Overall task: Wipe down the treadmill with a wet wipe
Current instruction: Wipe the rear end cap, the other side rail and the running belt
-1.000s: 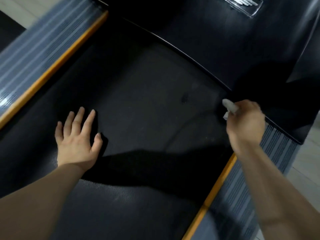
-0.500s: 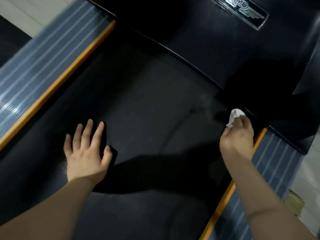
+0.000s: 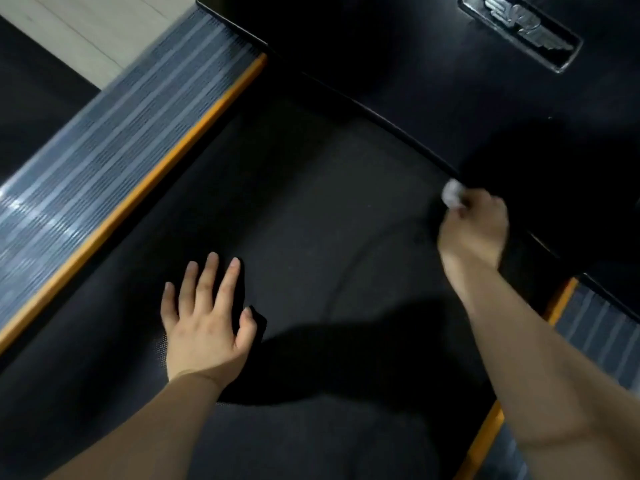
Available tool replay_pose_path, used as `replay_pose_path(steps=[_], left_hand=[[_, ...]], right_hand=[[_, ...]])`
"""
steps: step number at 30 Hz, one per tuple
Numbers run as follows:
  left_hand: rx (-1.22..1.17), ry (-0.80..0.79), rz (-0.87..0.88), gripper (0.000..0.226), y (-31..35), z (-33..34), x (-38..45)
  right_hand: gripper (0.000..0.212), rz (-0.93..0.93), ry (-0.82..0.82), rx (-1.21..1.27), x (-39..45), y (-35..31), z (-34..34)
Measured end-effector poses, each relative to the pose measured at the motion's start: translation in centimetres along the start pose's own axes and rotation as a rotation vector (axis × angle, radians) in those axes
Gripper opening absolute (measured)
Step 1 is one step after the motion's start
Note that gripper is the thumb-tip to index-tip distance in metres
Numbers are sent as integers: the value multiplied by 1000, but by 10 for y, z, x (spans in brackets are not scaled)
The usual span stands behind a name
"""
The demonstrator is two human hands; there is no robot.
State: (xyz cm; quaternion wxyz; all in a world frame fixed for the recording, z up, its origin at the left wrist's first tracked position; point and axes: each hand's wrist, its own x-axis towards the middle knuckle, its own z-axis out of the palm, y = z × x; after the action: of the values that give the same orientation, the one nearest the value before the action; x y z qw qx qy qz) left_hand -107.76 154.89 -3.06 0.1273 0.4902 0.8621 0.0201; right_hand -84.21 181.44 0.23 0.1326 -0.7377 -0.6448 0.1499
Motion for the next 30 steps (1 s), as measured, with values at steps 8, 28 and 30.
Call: replay_pose_path(steps=[8,28,30], left_hand=[[18,15,30,70,-2,3,1],[25,51,32,69,-1,5,-1],[25,48,31,69,0,4,-1]], right_hand=[[16,-717,-282,29,35,-196,95],[24,-656,-315,38,-13,-140,61],[22,-798,-441,-10,-22,-170,66]])
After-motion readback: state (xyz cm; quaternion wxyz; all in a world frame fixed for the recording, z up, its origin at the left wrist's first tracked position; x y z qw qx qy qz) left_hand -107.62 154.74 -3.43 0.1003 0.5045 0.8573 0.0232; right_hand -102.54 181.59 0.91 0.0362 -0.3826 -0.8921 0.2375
